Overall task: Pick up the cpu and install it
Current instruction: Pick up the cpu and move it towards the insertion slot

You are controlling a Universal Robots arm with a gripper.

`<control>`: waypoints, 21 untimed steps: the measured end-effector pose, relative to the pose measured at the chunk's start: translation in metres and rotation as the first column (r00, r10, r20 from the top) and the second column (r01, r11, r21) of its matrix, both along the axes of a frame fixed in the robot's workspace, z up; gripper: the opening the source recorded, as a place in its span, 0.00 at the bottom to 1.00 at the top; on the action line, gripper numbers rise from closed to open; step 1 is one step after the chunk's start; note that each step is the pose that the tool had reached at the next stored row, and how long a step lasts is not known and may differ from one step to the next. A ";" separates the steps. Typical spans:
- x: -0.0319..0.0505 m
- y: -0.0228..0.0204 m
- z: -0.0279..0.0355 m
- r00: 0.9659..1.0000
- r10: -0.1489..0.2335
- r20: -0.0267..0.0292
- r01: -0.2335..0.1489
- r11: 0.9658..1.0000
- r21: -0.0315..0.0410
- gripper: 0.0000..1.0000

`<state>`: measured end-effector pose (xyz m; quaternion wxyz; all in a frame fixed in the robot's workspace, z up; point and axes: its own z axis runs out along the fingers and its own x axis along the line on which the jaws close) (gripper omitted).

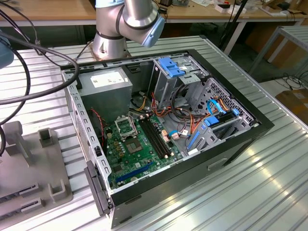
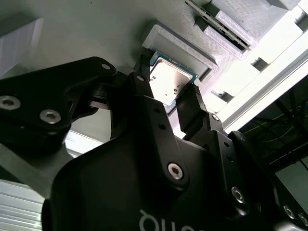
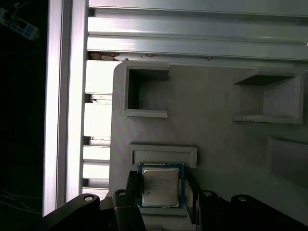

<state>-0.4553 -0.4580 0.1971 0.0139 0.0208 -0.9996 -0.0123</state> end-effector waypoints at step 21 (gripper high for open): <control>0.0001 0.0000 -0.0011 1.000 0.000 0.000 0.000 1.000 0.000 0.55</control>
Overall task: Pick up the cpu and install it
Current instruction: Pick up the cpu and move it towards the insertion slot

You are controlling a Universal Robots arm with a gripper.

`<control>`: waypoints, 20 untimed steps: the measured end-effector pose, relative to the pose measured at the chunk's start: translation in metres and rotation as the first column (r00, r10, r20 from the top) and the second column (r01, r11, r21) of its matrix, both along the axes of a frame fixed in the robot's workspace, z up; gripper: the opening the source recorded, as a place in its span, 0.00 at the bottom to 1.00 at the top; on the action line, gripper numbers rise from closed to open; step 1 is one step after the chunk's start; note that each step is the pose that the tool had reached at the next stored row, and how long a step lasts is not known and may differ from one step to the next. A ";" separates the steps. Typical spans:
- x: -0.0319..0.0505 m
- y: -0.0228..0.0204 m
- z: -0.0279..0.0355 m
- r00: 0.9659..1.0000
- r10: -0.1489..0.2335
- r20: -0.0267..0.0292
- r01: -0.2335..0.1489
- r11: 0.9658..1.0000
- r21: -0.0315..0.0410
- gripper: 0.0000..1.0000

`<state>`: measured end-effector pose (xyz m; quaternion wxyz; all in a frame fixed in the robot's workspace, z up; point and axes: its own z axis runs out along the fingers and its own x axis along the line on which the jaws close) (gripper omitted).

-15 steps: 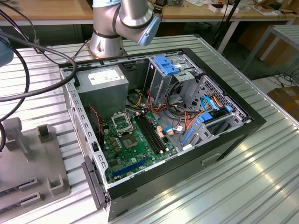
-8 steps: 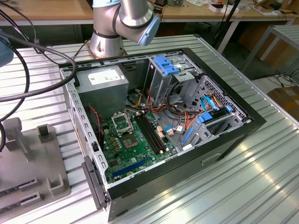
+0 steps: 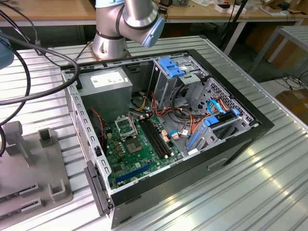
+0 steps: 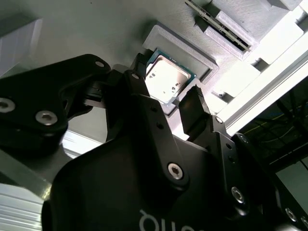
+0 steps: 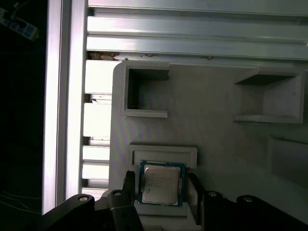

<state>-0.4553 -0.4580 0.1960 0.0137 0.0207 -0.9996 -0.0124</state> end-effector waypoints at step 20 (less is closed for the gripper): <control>0.0000 0.0000 -0.0019 1.000 0.000 0.000 0.000 1.000 0.000 0.47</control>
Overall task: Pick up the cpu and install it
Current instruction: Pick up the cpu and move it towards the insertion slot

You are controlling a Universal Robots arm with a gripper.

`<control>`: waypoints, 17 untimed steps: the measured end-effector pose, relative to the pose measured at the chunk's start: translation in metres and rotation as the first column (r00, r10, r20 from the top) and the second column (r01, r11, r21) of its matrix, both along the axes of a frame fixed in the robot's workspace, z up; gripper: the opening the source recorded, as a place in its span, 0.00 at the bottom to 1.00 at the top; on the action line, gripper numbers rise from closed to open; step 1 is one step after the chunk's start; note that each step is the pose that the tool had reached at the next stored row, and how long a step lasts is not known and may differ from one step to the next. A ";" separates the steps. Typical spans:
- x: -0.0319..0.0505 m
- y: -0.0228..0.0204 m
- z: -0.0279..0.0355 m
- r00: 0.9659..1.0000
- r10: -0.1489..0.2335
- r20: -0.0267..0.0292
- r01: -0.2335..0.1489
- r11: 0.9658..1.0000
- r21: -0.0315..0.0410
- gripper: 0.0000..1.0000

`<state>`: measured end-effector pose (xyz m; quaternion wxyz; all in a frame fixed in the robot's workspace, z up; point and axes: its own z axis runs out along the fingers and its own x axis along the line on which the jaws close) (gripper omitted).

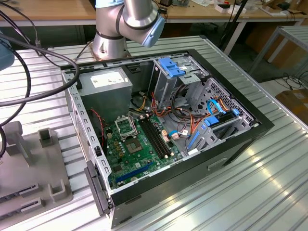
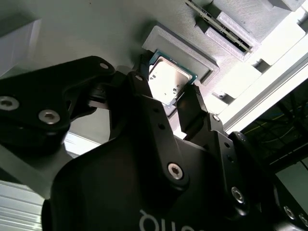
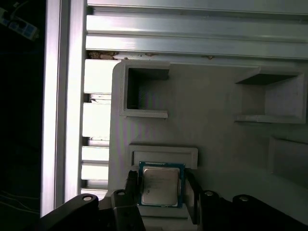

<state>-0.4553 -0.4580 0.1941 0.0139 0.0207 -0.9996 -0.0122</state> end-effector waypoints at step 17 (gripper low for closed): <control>0.0000 0.0000 0.0055 1.000 0.000 0.000 0.000 1.000 0.000 0.45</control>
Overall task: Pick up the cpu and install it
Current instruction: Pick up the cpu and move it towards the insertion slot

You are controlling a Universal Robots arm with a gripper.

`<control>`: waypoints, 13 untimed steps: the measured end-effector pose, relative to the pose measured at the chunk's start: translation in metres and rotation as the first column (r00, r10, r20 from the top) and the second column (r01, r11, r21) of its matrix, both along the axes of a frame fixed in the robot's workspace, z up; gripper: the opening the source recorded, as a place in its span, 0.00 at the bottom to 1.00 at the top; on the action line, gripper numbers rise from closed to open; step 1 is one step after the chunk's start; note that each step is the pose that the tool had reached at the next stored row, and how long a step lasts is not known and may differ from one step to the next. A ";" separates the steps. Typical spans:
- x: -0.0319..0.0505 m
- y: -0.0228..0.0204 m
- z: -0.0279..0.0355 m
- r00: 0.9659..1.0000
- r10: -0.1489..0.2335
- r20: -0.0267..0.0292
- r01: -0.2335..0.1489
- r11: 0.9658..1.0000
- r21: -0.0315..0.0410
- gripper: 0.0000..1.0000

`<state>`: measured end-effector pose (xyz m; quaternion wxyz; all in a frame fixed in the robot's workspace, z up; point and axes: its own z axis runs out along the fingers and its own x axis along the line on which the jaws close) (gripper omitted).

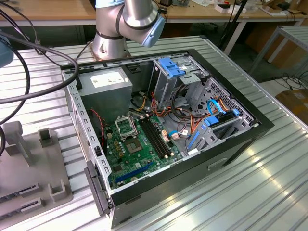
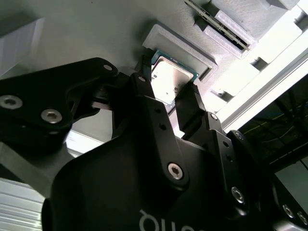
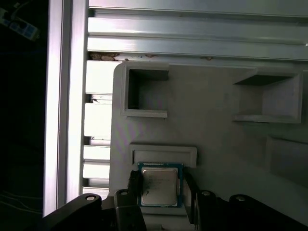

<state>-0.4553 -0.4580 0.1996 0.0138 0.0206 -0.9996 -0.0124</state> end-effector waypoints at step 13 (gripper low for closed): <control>0.0000 0.0000 0.0119 1.000 0.000 0.000 0.000 1.000 0.000 0.45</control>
